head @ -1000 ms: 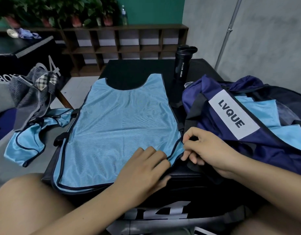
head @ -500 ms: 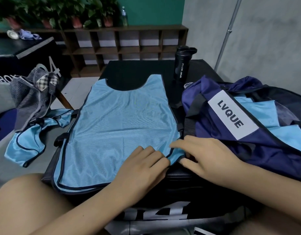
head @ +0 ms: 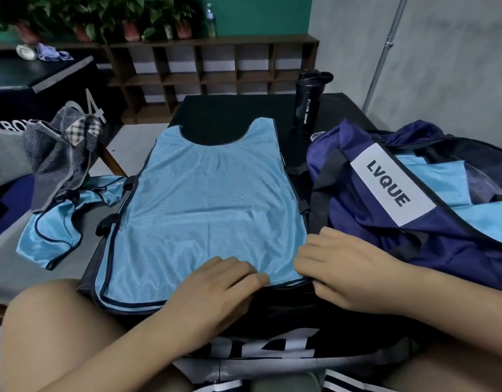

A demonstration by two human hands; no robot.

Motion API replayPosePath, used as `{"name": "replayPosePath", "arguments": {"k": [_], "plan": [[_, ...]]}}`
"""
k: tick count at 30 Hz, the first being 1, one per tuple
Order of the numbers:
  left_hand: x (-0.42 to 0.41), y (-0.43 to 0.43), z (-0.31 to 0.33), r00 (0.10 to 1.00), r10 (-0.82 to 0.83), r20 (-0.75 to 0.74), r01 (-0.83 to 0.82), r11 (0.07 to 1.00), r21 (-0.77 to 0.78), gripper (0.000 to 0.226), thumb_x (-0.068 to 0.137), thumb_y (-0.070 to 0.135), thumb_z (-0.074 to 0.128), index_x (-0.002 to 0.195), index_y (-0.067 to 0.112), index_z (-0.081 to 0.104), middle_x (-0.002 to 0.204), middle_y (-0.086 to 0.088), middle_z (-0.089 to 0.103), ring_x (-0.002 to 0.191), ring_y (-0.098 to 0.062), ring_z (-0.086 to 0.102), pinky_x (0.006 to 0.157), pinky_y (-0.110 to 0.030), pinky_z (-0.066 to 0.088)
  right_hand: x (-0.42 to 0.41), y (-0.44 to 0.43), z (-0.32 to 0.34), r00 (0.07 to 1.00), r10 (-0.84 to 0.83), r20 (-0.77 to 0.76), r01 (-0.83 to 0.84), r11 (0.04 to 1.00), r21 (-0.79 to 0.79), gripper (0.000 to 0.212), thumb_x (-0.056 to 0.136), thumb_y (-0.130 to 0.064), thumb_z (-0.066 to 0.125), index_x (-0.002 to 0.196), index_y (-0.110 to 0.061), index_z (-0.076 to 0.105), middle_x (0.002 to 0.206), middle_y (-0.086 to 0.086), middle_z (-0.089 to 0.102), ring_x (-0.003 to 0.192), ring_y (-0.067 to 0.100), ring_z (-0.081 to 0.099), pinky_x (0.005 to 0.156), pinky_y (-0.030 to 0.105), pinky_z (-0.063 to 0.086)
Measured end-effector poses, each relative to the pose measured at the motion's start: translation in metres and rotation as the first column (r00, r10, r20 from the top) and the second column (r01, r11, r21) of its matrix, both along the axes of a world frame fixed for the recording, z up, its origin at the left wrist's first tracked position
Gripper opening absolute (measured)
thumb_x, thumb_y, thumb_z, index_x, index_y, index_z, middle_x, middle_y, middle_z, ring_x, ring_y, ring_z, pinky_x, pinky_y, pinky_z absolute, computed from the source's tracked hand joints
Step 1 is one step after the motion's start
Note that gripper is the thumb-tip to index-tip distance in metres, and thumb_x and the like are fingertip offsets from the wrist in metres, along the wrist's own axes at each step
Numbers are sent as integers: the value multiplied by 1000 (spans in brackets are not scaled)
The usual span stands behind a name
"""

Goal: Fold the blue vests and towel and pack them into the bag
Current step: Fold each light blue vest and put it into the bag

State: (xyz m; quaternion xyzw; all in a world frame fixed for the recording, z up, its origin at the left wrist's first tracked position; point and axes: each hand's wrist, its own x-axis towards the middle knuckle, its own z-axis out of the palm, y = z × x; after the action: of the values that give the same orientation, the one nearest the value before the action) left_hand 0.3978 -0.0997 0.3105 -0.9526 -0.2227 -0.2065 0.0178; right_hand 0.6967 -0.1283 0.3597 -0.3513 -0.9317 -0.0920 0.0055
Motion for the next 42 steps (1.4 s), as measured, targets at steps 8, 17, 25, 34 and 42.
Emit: {"name": "replayPosePath", "arguments": {"k": [8,17,25,34,42], "plan": [[-81,4,-1,988,151,-30,-153,983,-104,17,100,37,70,107,23,66,110,8,55,93,-19,57,79,-34,49,0,0,-2,999,-8,38,9,1000,-23,16,90,-24,60,100,-29,49,96,-4,46,86,23,44,76,37,37],[-141,9,15,848,527,50,-494,822,-284,19,100,53,60,93,35,61,96,19,57,90,-4,61,77,-20,48,-4,-2,0,999,-34,38,36,998,-50,15,96,-39,58,93,-30,46,95,-7,43,88,20,45,77,39,41],[-183,25,9,656,739,-151,-740,592,-319,31,86,28,74,103,46,56,110,21,59,93,-1,63,71,-40,58,-4,-1,1,997,-41,65,44,998,-45,19,96,-45,58,93,-32,44,92,-9,42,88,19,45,77,38,39],[-182,37,25,693,701,-169,-714,633,-299,34,74,15,85,80,36,59,79,16,63,69,-2,61,62,-35,54,-2,0,8,994,-27,106,34,998,-60,25,94,-55,56,94,-33,44,91,-10,42,86,17,44,78,37,42],[-144,56,40,793,592,-142,-608,757,-242,18,88,37,74,82,38,57,76,18,60,68,-2,60,59,-31,51,-13,22,26,997,-66,36,70,991,-113,30,104,-63,43,91,-36,48,89,-13,45,89,13,46,86,30,39]]}}
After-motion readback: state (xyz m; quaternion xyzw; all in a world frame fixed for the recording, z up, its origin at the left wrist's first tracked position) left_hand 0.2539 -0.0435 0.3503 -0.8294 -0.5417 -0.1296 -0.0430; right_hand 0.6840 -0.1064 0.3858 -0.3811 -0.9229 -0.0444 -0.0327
